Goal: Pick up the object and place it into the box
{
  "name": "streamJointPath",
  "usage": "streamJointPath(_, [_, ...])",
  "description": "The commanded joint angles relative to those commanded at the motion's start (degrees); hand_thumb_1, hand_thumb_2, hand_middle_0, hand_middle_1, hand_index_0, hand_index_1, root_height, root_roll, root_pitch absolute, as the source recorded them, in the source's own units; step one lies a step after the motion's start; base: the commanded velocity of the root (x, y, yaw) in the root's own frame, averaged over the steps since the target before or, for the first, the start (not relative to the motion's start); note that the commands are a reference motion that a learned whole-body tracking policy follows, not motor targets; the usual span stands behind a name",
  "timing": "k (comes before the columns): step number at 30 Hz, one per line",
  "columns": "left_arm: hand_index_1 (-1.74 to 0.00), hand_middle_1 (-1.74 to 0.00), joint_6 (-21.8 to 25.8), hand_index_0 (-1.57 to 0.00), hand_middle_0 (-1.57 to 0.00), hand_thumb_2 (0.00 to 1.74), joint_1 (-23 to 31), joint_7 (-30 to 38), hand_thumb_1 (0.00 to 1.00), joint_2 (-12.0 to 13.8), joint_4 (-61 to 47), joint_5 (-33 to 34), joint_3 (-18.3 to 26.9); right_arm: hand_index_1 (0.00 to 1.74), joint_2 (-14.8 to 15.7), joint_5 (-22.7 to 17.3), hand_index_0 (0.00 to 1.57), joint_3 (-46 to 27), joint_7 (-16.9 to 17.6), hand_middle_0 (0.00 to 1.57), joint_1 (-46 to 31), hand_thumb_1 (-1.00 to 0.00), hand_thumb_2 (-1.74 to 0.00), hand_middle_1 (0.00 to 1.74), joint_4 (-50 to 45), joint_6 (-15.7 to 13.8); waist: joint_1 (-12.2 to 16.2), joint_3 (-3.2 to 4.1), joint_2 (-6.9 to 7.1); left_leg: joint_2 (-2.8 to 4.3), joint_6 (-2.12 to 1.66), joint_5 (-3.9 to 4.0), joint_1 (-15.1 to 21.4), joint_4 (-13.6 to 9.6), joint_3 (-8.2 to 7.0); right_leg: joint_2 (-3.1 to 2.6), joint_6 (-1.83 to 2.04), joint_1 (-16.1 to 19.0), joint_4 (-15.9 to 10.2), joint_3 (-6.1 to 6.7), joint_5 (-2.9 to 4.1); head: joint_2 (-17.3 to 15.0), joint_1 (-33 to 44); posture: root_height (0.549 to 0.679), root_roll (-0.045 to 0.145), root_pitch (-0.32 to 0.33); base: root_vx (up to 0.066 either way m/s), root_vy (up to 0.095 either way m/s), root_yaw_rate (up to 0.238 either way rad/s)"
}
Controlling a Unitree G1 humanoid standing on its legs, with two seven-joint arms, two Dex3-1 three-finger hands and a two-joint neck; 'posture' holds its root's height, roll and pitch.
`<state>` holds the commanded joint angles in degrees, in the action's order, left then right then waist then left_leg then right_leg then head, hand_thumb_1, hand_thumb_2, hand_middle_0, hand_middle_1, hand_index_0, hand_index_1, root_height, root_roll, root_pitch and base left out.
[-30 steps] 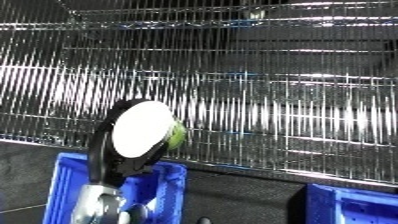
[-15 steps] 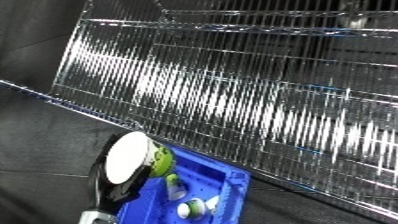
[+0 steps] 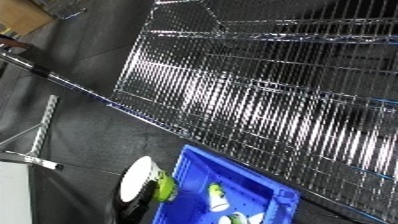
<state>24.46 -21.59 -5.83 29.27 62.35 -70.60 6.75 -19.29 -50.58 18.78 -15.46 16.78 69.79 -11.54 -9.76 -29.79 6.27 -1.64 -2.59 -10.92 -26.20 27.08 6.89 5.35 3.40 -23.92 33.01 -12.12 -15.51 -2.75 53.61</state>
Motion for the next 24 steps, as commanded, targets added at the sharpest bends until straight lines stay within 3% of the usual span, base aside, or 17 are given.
streamJointPath(9, [-0.96,-0.96,-2.4,-0.86,-0.86,0.96,-1.1,-2.0,0.55,1.7,8.5,3.6,0.1,0.00,0.0,0.8,0.00,0.4,-2.0,0.00,-1.5,0.00,0.00,0.00,0.6,-0.1,0.3,0.00,2.66,1.06,-0.37,0.65,1.5,-2.1,0.02,-0.56,0.08,1.8,-1.8,-0.04,0.05,-5.8,1.2,0.657,0.032,0.115,0.017,-0.003,0.009])
streamJointPath(20, [0.00,0.00,-4.3,0.00,0.00,0.00,-1.2,-4.1,0.00,2.7,15.0,6.4,-0.2,0.00,0.3,1.1,0.00,1.1,-2.7,0.00,-2.2,0.00,0.00,0.00,0.3,0.1,0.6,0.00,3.40,1.33,-0.36,0.52,2.3,-2.6,-0.21,-0.68,0.11,3.2,-3.6,0.13,0.37,-6.6,0.4,0.659,0.029,0.107,0.003,0.010,-0.003])
streamJointPath(24, [0.00,0.00,-4.1,0.00,0.00,0.00,-1.1,-5.0,0.00,2.5,15.3,6.8,-0.4,0.00,0.4,1.2,0.00,1.2,-2.6,0.00,-2.2,0.00,0.00,0.00,0.1,0.0,0.7,0.00,3.28,1.25,-0.40,0.52,2.5,-3.0,-0.28,-0.71,0.20,3.5,-4.2,0.19,0.54,-6.7,-0.2,0.659,0.029,0.107,-0.014,0.008,0.000])
